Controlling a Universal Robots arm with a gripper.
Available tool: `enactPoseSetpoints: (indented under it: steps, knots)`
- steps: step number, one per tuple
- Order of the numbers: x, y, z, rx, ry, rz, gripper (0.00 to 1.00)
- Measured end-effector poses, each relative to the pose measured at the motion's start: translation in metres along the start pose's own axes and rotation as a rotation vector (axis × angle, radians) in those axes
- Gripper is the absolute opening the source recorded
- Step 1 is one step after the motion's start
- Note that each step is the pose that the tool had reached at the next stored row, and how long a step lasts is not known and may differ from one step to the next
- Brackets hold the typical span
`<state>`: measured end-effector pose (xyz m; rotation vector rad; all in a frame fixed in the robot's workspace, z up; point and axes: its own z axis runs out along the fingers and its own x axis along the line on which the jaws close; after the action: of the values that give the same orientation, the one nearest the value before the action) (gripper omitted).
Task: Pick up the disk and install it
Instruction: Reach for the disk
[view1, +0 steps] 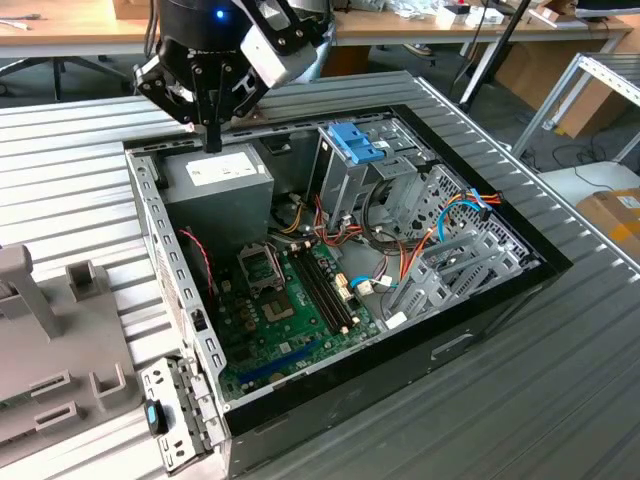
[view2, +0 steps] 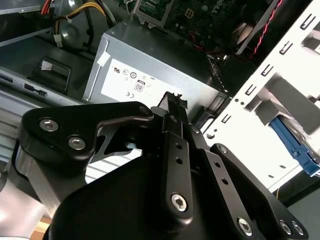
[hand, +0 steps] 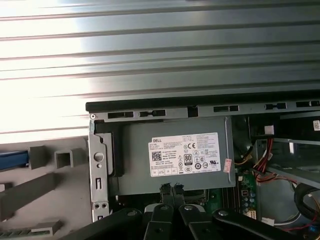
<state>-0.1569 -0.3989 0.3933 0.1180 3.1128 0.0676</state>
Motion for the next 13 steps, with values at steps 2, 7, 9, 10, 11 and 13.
enactPoseSetpoints:
  steps: [2,7,9,10,11,13]
  knots:
    - [0.0041,-0.0003,-0.0001,-0.0001,-0.0001,0.000,0.11]
    - [0.0213,-0.0016,-0.0006,0.0000,0.0000,0.000,0.11]
    - [0.0269,-0.0020,-0.0007,0.0000,0.0000,0.000,0.11]
    - [0.0303,-0.0023,-0.0008,-0.0001,0.0000,0.000,0.11]
    - [0.0370,-0.0028,-0.0010,0.0000,0.0000,0.000,0.11]
    - [0.0451,-0.0034,-0.0012,-0.0001,0.0000,0.000,0.11]
